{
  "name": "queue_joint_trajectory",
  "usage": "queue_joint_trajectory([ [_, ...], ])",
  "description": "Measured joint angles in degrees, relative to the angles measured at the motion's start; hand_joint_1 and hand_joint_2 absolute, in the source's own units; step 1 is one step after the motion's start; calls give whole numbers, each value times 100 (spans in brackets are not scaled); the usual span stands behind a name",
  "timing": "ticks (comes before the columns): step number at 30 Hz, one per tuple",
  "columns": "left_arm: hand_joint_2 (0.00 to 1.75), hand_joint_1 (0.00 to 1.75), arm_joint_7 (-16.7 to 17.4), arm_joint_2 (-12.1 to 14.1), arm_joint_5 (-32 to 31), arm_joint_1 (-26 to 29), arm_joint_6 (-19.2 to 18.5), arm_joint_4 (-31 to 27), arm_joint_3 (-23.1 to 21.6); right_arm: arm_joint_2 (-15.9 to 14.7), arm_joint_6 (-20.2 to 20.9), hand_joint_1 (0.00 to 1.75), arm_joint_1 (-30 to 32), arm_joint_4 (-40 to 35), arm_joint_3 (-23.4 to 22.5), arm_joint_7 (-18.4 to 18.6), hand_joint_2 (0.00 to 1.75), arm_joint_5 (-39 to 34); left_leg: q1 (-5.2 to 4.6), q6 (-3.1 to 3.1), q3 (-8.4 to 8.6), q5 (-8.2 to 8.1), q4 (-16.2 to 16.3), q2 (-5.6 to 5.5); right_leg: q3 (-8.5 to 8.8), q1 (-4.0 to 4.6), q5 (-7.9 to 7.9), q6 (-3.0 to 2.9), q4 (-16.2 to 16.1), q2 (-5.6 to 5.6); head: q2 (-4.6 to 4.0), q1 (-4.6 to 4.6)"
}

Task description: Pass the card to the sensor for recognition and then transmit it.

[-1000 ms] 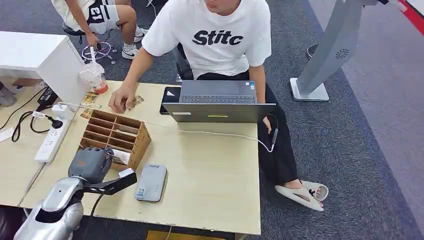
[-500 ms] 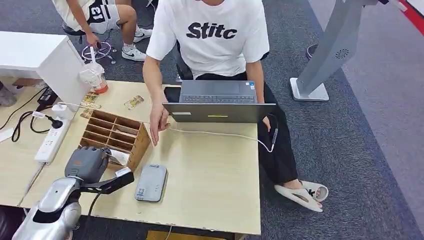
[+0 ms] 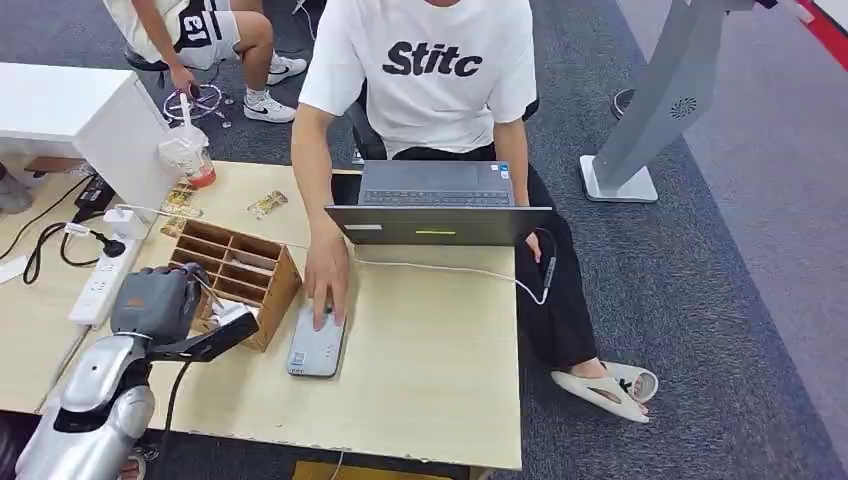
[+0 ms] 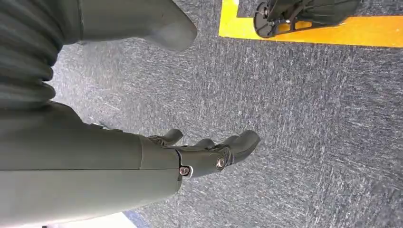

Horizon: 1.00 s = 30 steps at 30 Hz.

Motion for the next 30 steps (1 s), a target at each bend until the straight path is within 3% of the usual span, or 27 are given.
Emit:
queue_joint_trajectory([
  [9, 175, 175, 0, 46, 107, -257, 24, -111, 210, 0, 0, 0, -10, 0, -44, -9, 175, 41, 0, 0, 0, 0, 0, -1, 0, 0, 0, 0, 0, -1, 0, 0],
  [18, 175, 175, 133, 168, 175, -1133, -68, -28, 527, 0, -22, 0, -17, 0, -101, -9, 175, 173, 0, 0, 0, 1, 1, -2, 2, 0, 1, 0, 2, -1, 0, 0],
  [30, 175, 175, 230, 175, 52, -1571, -55, 217, 590, 0, -17, 0, -38, 0, -109, -17, 175, 262, 0, 0, -1, 1, 1, -2, 0, 0, 1, 0, 1, -2, 0, 0],
])
